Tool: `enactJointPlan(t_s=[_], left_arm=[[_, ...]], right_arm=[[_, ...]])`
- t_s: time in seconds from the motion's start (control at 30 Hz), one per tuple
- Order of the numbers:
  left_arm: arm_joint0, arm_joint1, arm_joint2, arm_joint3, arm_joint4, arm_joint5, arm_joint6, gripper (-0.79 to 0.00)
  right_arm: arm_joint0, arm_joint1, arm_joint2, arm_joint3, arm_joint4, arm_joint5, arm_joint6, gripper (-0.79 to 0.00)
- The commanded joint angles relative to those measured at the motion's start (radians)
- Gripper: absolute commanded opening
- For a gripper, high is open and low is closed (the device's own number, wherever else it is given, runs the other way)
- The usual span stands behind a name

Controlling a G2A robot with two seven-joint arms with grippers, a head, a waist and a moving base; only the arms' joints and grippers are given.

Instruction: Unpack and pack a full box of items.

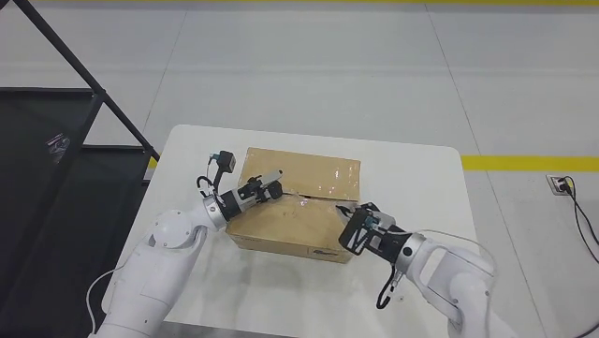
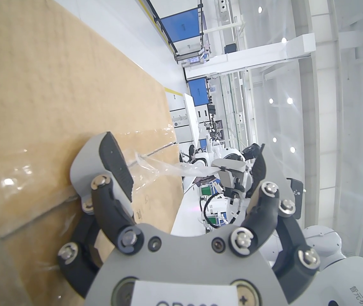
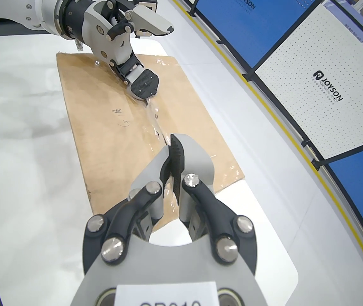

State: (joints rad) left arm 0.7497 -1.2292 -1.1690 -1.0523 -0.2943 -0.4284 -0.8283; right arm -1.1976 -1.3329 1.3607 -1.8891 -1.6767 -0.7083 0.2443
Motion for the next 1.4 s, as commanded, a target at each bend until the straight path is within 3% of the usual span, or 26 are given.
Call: enactJointPlan(t_s=[0.0, 0.63, 0.7, 0.73, 0.77, 1.07, 1.37], left_arm=[[0.0, 0.0, 0.001, 0.001, 0.0, -0.001, 0.0, 0.0], [-0.003, -0.003, 0.007, 0.011, 0.001, -0.009, 0.001, 0.0], [-0.004, -0.003, 0.008, 0.012, 0.001, -0.011, 0.001, 0.0], [-0.004, -0.003, 0.008, 0.013, 0.0, -0.011, 0.001, 0.0], [-0.004, -0.003, 0.008, 0.013, 0.0, -0.011, 0.001, 0.0], [0.0, -0.003, 0.006, 0.01, 0.002, -0.013, 0.004, 0.0], [0.002, -0.002, 0.005, 0.005, 0.002, -0.01, 0.001, 0.0]], right_arm=[[-0.002, 0.003, 0.005, 0.011, 0.012, 0.0, -0.015, -0.785], [-0.048, 0.03, 0.054, 0.077, 0.12, -0.022, -0.187, -0.785], [-0.047, 0.032, 0.052, 0.082, 0.12, -0.025, -0.185, -0.446], [-0.045, 0.033, 0.049, 0.083, 0.12, -0.025, -0.183, -0.191], [-0.044, 0.034, 0.047, 0.086, 0.119, -0.024, -0.18, 0.0], [-0.057, 0.042, 0.036, 0.032, 0.044, 0.064, -0.121, 0.0], [-0.109, 0.046, 0.044, -0.062, -0.031, 0.231, -0.049, 0.0]])
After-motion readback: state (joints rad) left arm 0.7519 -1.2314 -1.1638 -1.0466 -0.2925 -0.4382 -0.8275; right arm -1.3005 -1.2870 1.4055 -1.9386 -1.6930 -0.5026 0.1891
